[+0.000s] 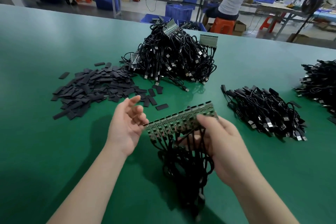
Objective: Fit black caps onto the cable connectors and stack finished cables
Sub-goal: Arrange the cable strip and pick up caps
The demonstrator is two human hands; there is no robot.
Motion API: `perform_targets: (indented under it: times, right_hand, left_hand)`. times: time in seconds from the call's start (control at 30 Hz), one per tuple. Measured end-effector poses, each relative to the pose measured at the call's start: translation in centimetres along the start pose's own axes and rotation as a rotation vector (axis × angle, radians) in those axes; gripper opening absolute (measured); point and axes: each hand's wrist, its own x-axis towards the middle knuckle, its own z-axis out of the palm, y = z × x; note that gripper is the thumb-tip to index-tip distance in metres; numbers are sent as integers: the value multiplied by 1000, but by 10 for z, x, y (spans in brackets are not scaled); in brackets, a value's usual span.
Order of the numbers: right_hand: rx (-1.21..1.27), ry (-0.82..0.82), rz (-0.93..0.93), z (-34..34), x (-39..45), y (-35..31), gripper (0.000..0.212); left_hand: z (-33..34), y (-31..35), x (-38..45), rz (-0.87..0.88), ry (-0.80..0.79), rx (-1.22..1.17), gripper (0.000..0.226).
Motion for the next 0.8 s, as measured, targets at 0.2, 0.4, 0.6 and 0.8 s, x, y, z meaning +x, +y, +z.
perform_targets:
  times: [0.2,0.4,0.6,0.8]
  right_hand:
    - [435,-199,318,-17,5,-15,30]
    - [398,-136,488,-22,44,31,32]
    - [72,-165,544,-31,78,50,24]
    - [-100,48,232,-37,91,59,5]
  left_hand:
    - [-9,-4,4,53,13,95,30]
    - [-10,-2,8,-3,97,150,21]
    - [-9,-16,8,-31,-142,762,27]
    - [-16,-25,8,83,-154,926,44]
